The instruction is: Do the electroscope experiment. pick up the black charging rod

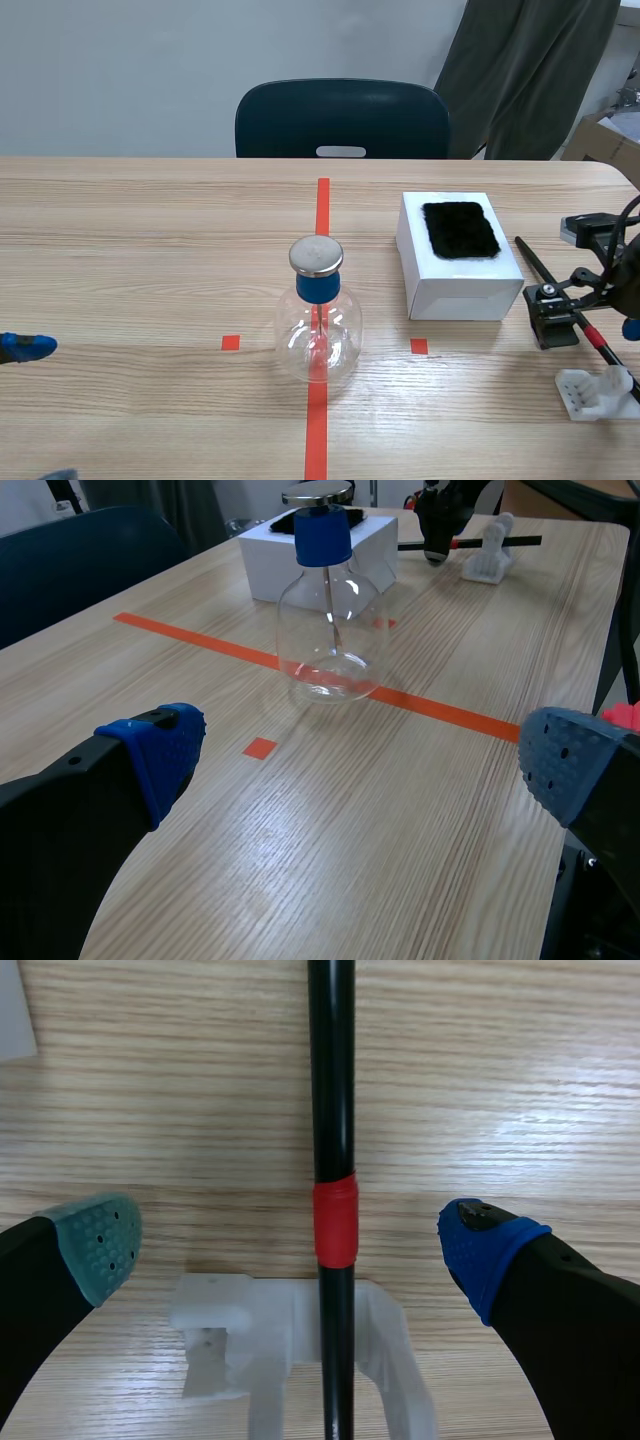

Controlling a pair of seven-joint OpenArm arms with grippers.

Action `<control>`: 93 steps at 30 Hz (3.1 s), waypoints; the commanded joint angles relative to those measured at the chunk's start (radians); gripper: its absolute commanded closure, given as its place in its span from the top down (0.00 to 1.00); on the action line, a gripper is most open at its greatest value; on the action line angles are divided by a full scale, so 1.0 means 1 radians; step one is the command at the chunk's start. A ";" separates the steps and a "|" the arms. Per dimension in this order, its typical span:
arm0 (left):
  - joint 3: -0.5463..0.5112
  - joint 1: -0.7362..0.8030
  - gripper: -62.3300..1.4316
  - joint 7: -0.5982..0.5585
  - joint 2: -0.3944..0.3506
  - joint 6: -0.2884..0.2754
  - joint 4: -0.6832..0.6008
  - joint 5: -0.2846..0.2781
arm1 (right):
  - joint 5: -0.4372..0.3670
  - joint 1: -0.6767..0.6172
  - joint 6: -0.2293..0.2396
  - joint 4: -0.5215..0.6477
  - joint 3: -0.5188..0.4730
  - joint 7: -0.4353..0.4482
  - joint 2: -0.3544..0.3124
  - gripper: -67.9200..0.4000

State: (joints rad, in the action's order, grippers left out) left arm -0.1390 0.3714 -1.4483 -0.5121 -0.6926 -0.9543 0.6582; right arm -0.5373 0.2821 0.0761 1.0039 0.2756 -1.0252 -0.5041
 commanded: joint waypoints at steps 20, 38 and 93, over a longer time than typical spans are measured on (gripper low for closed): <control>-0.008 -0.098 1.00 -0.080 0.063 0.060 0.124 0.229 | -0.055 0.013 0.003 -0.032 -0.006 0.023 -0.006 0.85; -0.078 -0.097 1.00 -0.106 0.074 -0.003 0.123 0.131 | -0.055 0.014 0.003 -0.033 -0.006 0.072 -0.006 0.58; -0.120 -0.098 1.00 -0.106 0.140 -0.003 0.124 0.131 | -0.095 0.014 -0.001 0.043 -0.008 0.022 -0.080 0.01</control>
State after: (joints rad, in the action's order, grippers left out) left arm -0.2520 0.2714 -1.5013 -0.3714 -0.6918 -0.8143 0.7959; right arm -0.6224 0.2790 0.0746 1.0195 0.2752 -0.9970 -0.5610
